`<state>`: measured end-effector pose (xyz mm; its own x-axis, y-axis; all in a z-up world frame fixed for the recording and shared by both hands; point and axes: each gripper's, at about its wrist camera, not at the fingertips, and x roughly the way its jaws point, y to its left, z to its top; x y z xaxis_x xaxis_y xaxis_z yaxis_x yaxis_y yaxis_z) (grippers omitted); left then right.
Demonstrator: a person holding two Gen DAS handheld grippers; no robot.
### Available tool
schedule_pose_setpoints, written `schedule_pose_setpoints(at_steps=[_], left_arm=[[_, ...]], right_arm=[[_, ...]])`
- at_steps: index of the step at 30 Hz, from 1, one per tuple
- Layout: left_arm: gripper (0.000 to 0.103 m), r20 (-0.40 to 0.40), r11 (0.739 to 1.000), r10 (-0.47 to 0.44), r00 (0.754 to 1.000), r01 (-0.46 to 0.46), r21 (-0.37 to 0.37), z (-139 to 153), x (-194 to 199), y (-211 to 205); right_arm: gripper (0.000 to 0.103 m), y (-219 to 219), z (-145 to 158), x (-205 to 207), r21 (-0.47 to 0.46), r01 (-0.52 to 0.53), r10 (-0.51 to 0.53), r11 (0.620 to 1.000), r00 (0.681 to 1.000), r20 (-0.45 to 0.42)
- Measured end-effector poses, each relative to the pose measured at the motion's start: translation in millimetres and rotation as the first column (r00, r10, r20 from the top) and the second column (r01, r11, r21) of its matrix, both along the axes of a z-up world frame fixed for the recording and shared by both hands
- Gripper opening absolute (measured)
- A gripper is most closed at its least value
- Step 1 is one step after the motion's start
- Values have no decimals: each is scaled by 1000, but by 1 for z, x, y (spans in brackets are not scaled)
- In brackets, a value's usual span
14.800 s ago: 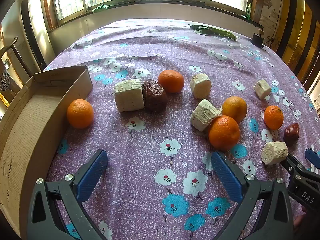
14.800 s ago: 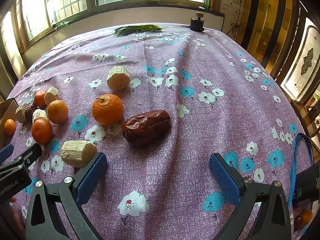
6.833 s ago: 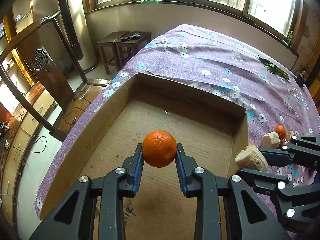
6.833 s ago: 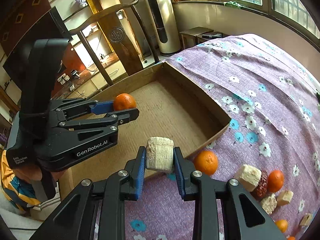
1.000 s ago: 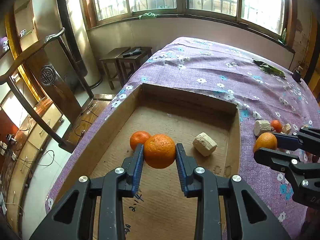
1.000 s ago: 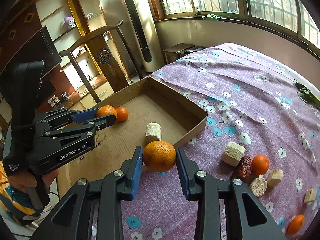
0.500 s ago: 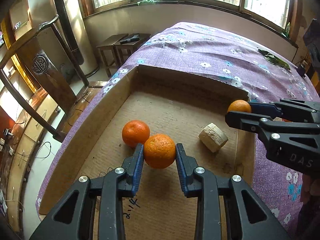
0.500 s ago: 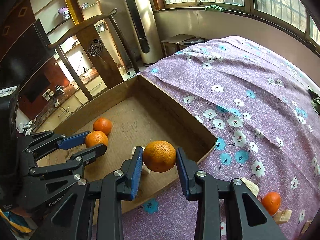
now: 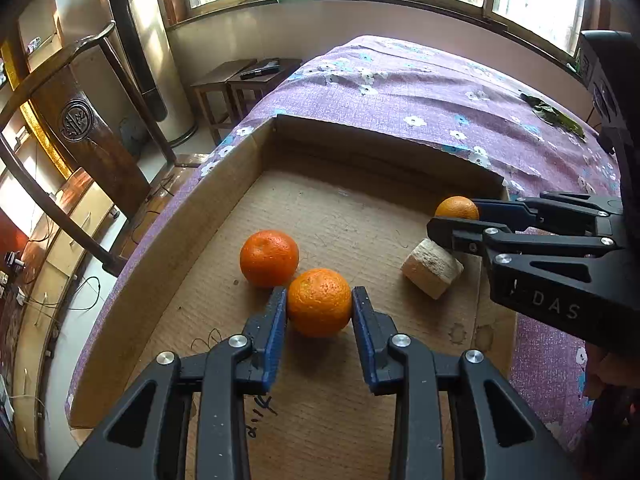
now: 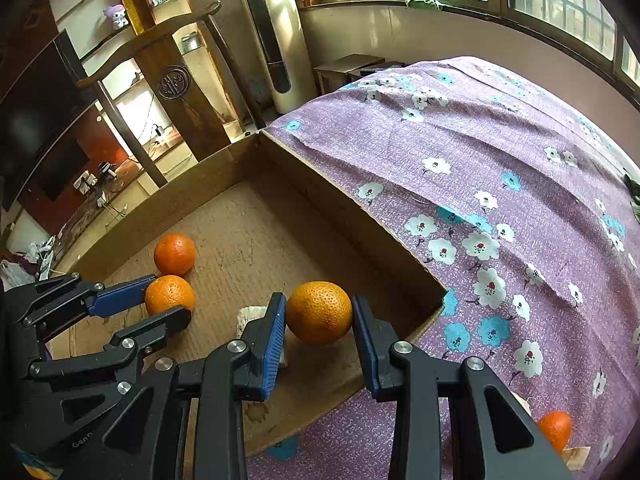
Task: Organize fruits
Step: 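Carry both oranges into the cardboard box and open both tools, then move both open tools out of the box back over the table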
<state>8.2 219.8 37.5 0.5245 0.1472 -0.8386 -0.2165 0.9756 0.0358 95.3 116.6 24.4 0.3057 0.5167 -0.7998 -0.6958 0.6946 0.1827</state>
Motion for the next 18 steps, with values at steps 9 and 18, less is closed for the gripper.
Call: schedule_pose_setpoints(at_steps=[9,18], left_arm=[[62,21,999,46,999,-46,-18,1,-5,5],[79,100,999,34,994,-36,16,20,-23,-19]], right_arm=[[53,-7,9,-8,36,13,-13,999,1000,4],[70,-56,38,-43,100,81,-86,992,995,50]])
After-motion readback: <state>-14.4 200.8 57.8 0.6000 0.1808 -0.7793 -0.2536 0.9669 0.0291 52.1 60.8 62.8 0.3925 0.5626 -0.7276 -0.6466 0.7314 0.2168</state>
